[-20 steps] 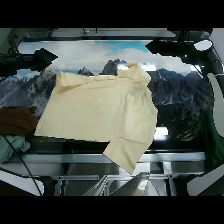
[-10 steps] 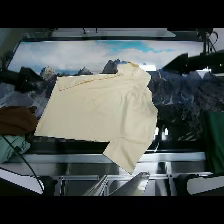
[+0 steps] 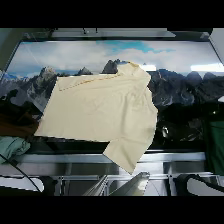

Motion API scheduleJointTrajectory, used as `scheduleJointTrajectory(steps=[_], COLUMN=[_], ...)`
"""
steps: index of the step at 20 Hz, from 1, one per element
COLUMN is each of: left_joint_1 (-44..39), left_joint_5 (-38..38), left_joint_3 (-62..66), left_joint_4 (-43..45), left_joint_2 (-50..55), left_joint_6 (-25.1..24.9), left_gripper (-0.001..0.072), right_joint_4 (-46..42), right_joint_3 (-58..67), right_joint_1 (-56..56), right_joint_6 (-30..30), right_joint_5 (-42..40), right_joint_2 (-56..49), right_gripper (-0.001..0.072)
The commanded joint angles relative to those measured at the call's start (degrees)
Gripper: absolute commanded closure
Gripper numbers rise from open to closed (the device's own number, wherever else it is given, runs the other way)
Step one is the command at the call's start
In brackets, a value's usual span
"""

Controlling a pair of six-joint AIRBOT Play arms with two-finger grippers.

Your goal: Fold the shirts.

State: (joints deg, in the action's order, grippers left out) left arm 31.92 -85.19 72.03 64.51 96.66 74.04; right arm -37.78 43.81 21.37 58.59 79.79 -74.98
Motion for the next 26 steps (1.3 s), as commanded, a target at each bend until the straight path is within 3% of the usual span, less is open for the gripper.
scheduleJointTrajectory(steps=[1, 7, 11, 14, 16, 20, 26], left_joint_1=[0.61, 1.31, 2.75, 2.27, 1.09, -2.36, -4.15], left_joint_5=[4.35, 4.13, 3.74, 2.75, 1.73, -0.68, 2.95], left_joint_3=[-3.74, 2.58, 6.05, 6.34, 6.25, 4.98, -3.76], left_joint_4=[2.03, 9.77, 9.27, 8.79, 8.81, 8.5, 8.68], left_joint_2=[-0.44, -0.44, -0.44, -0.42, -0.42, -0.02, -0.02], left_joint_6=[-2.27, -2.05, -2.19, -2.89, -3.13, -3.58, -6.01], left_gripper=[0.0016, 0.0016, 0.0016, 0.0016, 0.0016, 0.0016, 0.0016], right_joint_4=[-9.01, -5.03, -2.8, 3.37, 7.23, 7.13, 7.04], right_joint_3=[-9.01, -14.58, -17.09, -17.07, -17.05, -17.03, -17.05], right_joint_1=[3.85, -3.37, -12.74, -18.49, -19.28, -18.14, -18.27], right_joint_6=[10.58, 10.73, 12.83, 11.04, 7.26, 5.57, 2.69], right_joint_5=[-6.93, -16.81, -21.4, -23.5, -23.26, -18.25, -18.25], right_joint_2=[3.52, 3.39, 0.26, -3.96, -5.09, -4.9, -5.14], right_gripper=[0.0141, 0.0141, 0.0141, 0.0143, 0.0145, 0.0145, 0.0141])
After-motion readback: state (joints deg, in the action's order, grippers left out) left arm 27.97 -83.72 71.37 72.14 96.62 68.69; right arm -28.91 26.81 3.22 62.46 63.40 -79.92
